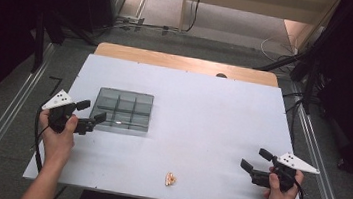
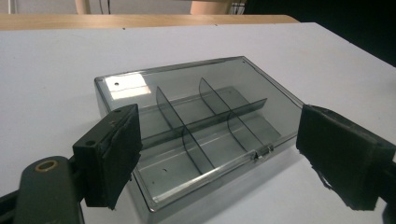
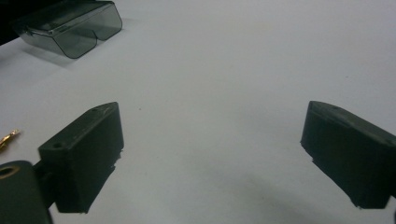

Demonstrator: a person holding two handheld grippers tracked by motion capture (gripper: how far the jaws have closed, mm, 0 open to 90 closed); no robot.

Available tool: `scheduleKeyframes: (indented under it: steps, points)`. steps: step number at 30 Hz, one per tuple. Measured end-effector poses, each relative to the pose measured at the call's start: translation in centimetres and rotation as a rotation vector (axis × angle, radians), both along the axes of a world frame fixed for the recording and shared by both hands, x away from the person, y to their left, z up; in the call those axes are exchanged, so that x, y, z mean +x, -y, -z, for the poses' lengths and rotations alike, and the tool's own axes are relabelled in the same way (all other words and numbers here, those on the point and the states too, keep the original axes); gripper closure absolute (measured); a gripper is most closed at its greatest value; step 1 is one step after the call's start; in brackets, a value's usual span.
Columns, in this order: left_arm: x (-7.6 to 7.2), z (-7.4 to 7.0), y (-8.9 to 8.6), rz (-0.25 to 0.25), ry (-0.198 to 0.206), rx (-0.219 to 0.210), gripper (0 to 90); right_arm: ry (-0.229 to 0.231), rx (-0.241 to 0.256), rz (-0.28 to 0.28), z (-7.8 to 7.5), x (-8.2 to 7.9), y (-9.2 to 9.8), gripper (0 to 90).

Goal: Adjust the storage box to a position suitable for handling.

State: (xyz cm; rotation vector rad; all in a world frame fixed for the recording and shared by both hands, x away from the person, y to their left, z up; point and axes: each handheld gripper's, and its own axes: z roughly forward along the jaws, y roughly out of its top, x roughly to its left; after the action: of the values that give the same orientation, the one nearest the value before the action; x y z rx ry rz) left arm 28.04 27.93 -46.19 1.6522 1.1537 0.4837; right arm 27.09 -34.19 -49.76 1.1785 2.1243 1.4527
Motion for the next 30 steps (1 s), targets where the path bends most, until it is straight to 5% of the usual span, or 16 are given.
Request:
scheduleKeyframes:
  steps: [9,21,24,30]
  points:
    - [2.8,-1.4,-0.9,-0.079,-0.069,0.059,47.2,0.015,0.006,-0.004,0.2,0.0,0.5,0.0]
    - [7.0,-1.8,-2.0,-0.109,-0.140,0.105,87.7,0.026,0.052,0.005,0.6,0.0,0.7,0.0]
    - [8.0,-1.3,-2.4,-0.126,-0.138,0.113,89.4,0.023,0.075,0.011,0.6,-0.1,0.9,0.0]
    - [10.2,0.0,-3.4,-0.100,-0.203,0.091,89.6,0.023,0.109,0.019,0.7,-0.1,1.3,0.0]
